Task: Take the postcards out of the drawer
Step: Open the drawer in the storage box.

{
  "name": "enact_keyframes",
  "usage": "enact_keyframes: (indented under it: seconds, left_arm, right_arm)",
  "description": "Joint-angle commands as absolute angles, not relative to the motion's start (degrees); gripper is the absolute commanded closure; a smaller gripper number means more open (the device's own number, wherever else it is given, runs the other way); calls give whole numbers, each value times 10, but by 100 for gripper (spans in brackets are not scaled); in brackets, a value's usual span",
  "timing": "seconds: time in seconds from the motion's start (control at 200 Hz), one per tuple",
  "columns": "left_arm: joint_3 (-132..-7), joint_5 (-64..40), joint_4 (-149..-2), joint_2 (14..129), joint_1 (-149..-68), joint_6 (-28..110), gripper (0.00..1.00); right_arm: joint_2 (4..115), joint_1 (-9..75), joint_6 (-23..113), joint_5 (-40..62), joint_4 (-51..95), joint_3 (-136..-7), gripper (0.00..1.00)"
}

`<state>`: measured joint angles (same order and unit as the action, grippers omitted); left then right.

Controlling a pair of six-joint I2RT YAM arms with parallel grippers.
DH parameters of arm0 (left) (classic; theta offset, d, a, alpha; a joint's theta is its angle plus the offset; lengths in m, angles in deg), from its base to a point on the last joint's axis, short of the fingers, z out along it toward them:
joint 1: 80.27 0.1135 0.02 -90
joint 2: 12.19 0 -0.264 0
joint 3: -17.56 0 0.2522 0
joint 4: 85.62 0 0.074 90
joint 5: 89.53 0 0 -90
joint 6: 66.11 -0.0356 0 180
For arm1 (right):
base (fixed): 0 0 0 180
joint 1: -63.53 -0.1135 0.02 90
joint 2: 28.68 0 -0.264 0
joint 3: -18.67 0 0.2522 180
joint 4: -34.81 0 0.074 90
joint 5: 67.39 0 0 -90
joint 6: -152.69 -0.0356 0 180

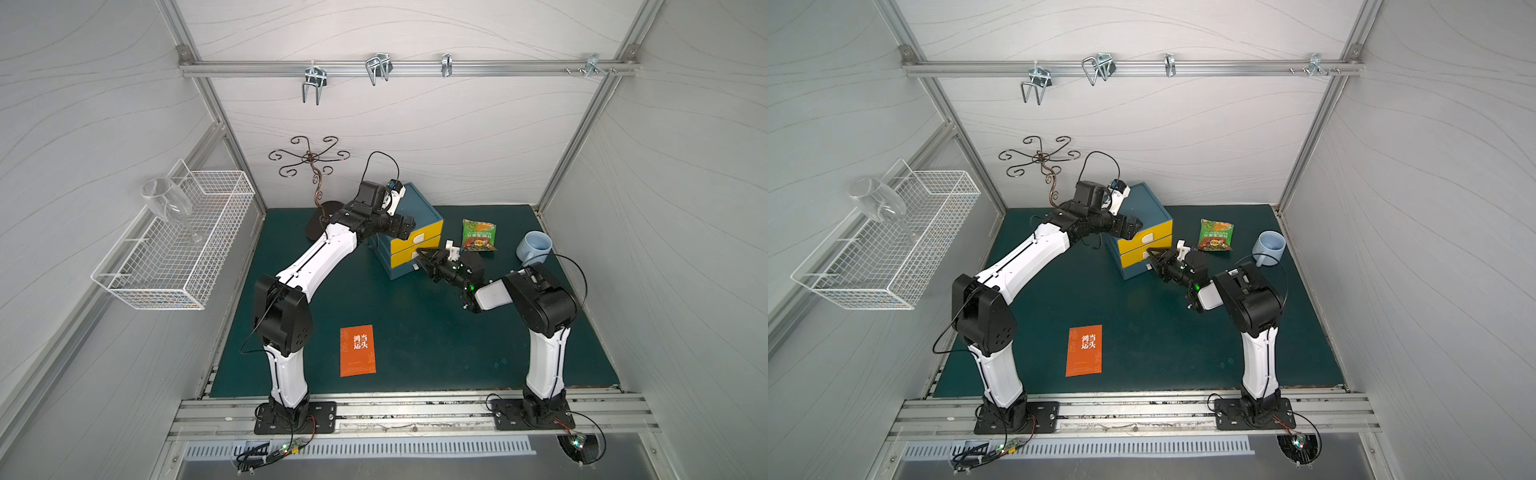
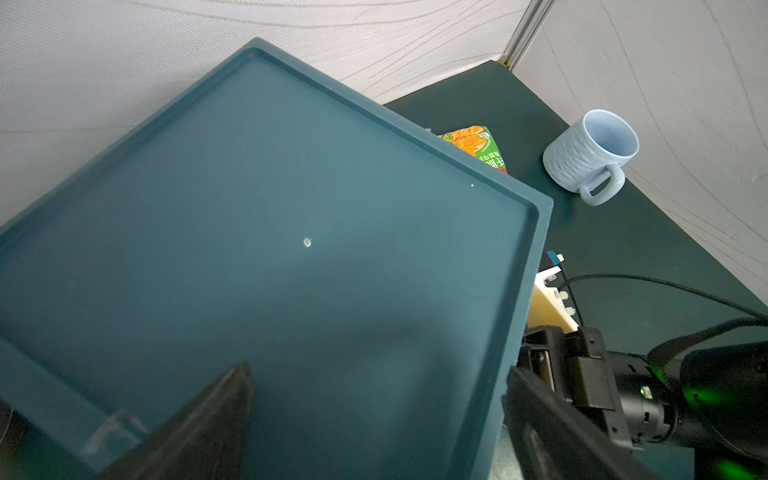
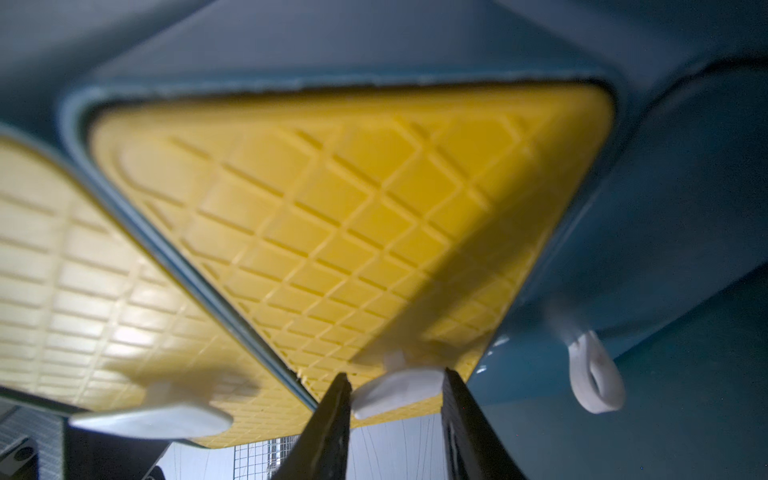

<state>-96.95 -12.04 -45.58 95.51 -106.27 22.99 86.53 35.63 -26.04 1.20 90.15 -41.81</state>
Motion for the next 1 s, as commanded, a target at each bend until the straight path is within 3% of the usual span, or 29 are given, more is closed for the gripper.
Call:
enact_keyframes:
  seconds: [0.0, 0.615, 0.82, 0.995]
  left_arm:
    - [-958, -135, -400, 953, -1067, 237, 1]
    - [-960, -134, -397, 958, -1067, 238, 1]
    - [-961, -137, -397, 959, -1067, 239, 1]
    - [-960, -137, -396, 959, -1068, 239, 1]
  right_arm:
    - [851, 358, -264, 18, 920, -401, 63]
    - [773, 374, -265, 2, 931, -314, 64]
    - [795, 374, -264, -6, 936, -330, 52]
    - [817, 370, -259, 0, 935, -349, 47]
